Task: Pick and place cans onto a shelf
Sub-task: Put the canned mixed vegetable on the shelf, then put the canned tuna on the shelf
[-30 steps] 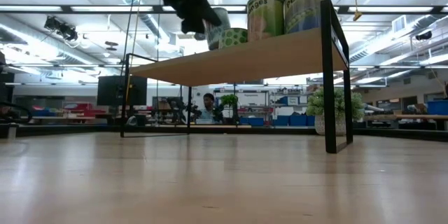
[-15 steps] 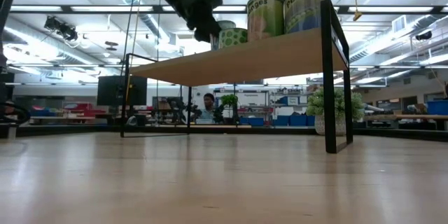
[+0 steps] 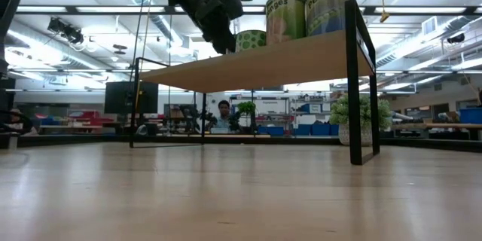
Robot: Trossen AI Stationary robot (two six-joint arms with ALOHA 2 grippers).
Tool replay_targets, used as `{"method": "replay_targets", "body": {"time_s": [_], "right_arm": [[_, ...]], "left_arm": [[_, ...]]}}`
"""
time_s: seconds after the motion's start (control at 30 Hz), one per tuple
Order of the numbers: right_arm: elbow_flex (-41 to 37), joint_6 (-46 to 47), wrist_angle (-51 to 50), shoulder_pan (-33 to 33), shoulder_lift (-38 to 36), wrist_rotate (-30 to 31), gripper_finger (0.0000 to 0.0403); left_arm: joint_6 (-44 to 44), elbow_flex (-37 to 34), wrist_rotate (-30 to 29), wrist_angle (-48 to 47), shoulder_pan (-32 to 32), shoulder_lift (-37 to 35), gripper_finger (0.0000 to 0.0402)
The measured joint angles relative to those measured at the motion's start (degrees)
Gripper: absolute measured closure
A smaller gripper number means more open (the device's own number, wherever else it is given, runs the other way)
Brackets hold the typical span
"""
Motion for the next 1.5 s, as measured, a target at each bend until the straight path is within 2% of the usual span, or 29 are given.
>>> {"method": "replay_targets", "body": {"time_s": [0.3, 0.67, 0.97, 1.27, 1.5], "right_arm": [[0.02, -0.26, 0.28, 0.00, 0.00, 0.00, 0.0056], [0.02, -0.44, 0.46, 0.00, 0.00, 0.00, 0.0056], [0.02, -0.02, 0.76, 0.00, 0.00, -0.02, 0.0056], [0.02, 0.02, 1.00, 0.00, 0.00, -0.22, 0.0056], [0.02, -0.27, 1.33, 0.00, 0.00, -0.17, 0.0056]], "left_arm": [[3.37, 0.00, -1.64, 0.67, -1.21, 0.29, 0.0130], [4.13, 0.00, -5.28, 0.49, -3.26, 0.22, 0.0049], [4.75, 1.90, -5.67, -2.53, -3.26, 0.04, 0.0043], [7.85, 6.25, -7.50, -10.81, -3.06, -0.02, 0.0043], [8.92, 6.45, -17.49, -12.50, -3.21, -0.04, 0.0044]]}}
